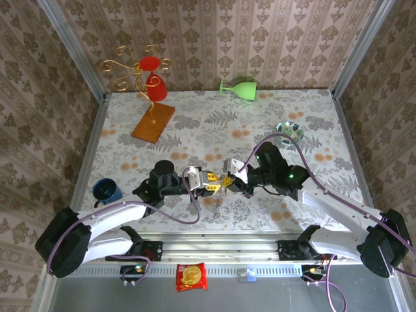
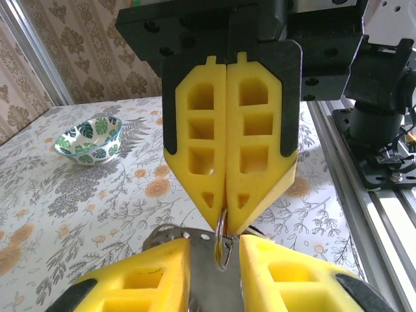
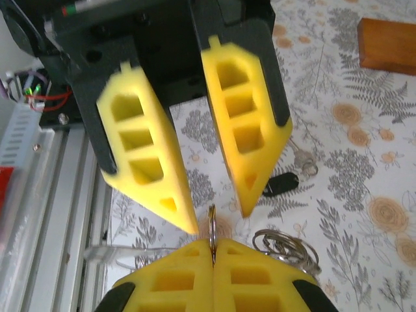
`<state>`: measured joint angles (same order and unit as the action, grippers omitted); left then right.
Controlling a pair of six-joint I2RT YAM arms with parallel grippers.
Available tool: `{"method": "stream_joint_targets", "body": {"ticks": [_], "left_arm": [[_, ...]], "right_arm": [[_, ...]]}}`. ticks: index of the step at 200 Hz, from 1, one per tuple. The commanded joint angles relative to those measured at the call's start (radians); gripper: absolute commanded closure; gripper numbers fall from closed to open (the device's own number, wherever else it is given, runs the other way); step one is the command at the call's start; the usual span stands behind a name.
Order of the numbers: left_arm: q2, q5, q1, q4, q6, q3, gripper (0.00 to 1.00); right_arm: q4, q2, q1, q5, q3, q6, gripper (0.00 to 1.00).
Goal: Put the keys on the keyring
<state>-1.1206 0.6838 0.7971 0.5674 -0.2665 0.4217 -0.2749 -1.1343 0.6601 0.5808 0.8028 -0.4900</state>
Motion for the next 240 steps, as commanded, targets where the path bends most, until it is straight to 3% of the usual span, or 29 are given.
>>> {"method": "stream_joint_targets", "body": {"ticks": [1, 77, 105, 143, 153, 172, 184, 240], "left_arm": [[0.017, -0.004, 0.0, -0.066, -0.043, 0.033, 0.74], [0.002, 0.013, -0.001, -0.177, -0.112, 0.093, 0.81], [-0.006, 0.021, -0.002, -0.207, -0.127, 0.105, 0.85], [-0.01, 0.033, -0.002, -0.23, -0.141, 0.113, 1.0], [-0.006, 0.032, -0.002, -0.23, -0.144, 0.111, 1.0], [0.003, 0.027, -0.001, -0.215, -0.142, 0.101, 1.0], [0.011, 0.022, -0.001, -0.19, -0.131, 0.088, 1.0], [0.021, 0.031, -0.003, -0.054, -0.061, 0.033, 1.0]], "right_arm": [[-0.124, -0.024, 0.018, -0.063, 0.087, -0.096, 1.0], [-0.304, -0.115, 0.099, -0.163, 0.222, -0.229, 1.0], [-0.288, -0.124, 0.102, -0.133, 0.239, -0.227, 1.0], [-0.243, -0.099, 0.103, -0.106, 0.217, -0.201, 1.0], [-0.23, -0.088, 0.101, -0.111, 0.205, -0.19, 1.0], [-0.191, -0.054, 0.084, -0.125, 0.165, -0.148, 0.81], [-0.162, -0.026, 0.069, -0.125, 0.133, -0.12, 0.74], [-0.078, 0.031, 0.033, -0.13, 0.02, -0.051, 0.7]]}}
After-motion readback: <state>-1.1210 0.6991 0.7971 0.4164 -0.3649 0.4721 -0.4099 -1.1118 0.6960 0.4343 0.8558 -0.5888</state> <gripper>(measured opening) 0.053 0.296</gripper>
